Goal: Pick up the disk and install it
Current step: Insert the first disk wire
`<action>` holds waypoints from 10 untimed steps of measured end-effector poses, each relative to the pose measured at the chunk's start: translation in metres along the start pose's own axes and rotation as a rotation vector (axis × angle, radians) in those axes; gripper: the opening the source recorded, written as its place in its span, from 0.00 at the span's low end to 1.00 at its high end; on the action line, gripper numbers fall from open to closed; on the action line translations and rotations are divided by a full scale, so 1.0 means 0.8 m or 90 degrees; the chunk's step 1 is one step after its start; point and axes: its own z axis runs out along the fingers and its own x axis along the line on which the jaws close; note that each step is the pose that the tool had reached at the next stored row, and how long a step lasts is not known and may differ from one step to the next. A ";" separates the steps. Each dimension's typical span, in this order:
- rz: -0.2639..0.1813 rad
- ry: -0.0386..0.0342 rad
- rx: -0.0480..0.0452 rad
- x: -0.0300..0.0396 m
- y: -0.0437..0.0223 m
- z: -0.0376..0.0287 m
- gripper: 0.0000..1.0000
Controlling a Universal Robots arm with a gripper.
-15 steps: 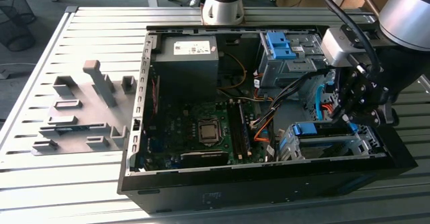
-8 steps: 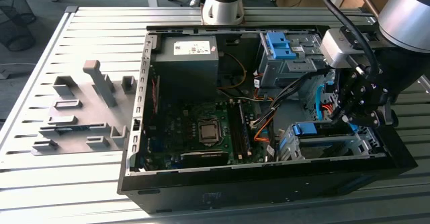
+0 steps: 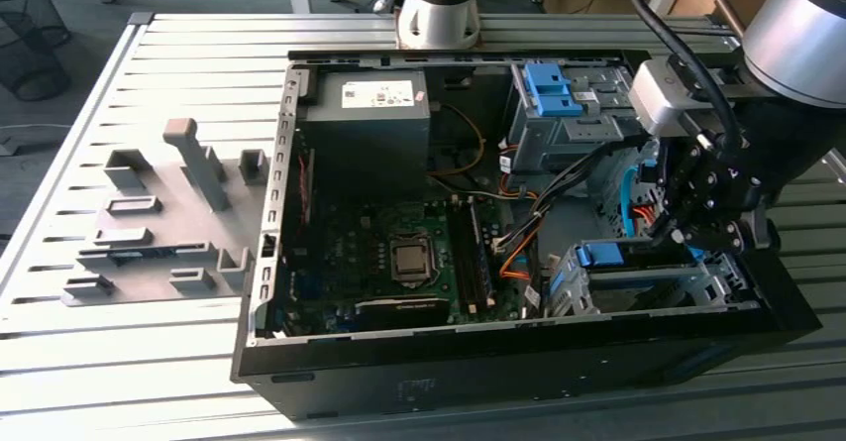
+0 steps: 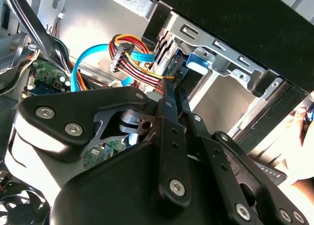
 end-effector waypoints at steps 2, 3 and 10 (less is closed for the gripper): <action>0.000 0.0001 -0.0010 0.0001 0.0000 0.0005 0.16; 0.001 0.0000 -0.0017 0.0002 0.0000 0.0008 0.16; 0.001 0.0001 -0.0038 0.0004 0.0001 0.0034 0.16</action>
